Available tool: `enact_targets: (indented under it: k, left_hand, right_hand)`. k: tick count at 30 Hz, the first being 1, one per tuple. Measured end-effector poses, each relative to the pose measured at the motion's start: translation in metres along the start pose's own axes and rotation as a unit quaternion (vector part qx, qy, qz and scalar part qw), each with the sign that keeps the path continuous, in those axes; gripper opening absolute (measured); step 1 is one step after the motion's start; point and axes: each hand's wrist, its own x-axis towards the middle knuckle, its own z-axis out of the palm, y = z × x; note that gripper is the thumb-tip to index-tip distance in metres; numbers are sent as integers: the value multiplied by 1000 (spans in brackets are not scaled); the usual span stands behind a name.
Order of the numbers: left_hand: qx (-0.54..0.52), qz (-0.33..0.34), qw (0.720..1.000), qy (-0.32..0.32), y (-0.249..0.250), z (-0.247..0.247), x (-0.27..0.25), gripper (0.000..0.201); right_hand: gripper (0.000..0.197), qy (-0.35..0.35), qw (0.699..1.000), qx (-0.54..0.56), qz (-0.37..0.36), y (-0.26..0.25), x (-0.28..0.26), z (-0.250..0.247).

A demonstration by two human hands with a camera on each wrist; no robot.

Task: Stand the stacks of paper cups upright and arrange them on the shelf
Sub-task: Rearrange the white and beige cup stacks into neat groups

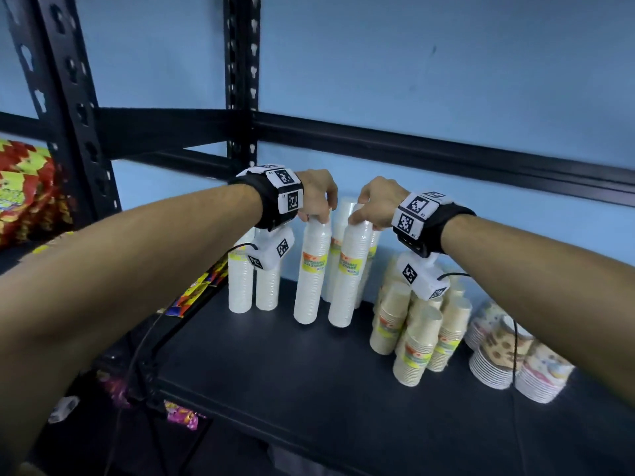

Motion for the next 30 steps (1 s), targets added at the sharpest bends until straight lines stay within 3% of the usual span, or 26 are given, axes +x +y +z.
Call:
enact_targets:
  k: [9,15,30]
  left_hand:
    - [-29,47,998,36,29,17,29,20]
    - [-26,41,998,35,34,25,40,27]
    - [-49,21,998,19,31,28,50,36]
  right_hand:
    - [36,5,999,-28,29,25,7,1]
    - [48,3,1000,-16,21,33,13,6]
    - [46,-8,999,2,33,37,22,13]
